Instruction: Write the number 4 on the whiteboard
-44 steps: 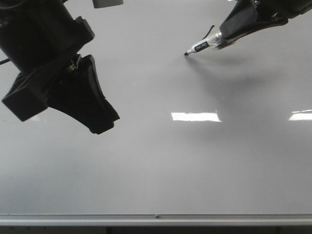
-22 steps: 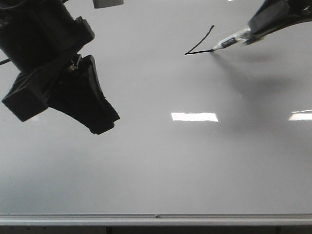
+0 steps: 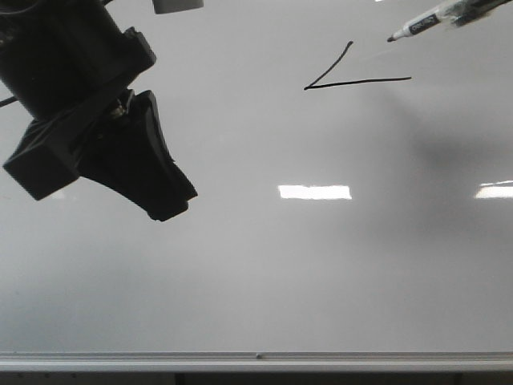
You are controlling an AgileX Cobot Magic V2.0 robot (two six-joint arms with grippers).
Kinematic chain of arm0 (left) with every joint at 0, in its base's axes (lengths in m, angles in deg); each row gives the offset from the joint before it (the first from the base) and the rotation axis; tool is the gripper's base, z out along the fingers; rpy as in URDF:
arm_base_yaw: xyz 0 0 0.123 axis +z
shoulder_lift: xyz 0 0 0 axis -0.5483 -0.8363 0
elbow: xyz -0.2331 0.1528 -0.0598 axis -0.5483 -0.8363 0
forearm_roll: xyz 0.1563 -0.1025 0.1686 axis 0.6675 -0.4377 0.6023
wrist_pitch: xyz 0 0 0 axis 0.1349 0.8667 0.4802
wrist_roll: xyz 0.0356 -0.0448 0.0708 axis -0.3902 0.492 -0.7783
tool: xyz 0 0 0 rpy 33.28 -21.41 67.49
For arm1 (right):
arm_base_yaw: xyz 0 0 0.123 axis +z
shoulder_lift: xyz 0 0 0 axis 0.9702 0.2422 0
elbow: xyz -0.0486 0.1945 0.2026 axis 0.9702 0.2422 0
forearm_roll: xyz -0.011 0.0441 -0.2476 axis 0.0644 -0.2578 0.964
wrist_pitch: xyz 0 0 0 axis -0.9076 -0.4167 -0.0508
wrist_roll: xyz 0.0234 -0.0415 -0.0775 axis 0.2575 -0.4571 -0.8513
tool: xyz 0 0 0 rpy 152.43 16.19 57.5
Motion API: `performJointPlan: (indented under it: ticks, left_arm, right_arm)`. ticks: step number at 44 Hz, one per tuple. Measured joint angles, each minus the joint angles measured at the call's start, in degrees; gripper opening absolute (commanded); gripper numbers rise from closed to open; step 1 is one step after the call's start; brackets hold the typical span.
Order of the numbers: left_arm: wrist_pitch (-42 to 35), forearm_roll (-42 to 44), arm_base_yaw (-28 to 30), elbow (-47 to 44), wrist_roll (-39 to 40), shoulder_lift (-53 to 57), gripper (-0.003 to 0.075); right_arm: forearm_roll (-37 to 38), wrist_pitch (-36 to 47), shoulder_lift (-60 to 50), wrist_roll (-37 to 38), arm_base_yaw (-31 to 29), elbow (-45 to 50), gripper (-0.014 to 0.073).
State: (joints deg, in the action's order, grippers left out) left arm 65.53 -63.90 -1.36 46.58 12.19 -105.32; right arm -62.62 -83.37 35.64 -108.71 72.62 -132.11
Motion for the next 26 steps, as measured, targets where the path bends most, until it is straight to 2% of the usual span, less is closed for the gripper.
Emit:
performJointPlan:
  ticks: [12,26]
  left_arm:
    - [0.0,-0.1,0.0,0.0,0.0,0.0,-0.0020]
    - [0.0,-0.1,0.0,0.0,0.1,0.0,-0.0020]
  right_arm:
    - [-0.6,2.6,4.5,0.0,1.9,-4.6,-0.0062]
    - [-0.8,3.0,7.4,0.0,1.9,-5.3,-0.0062]
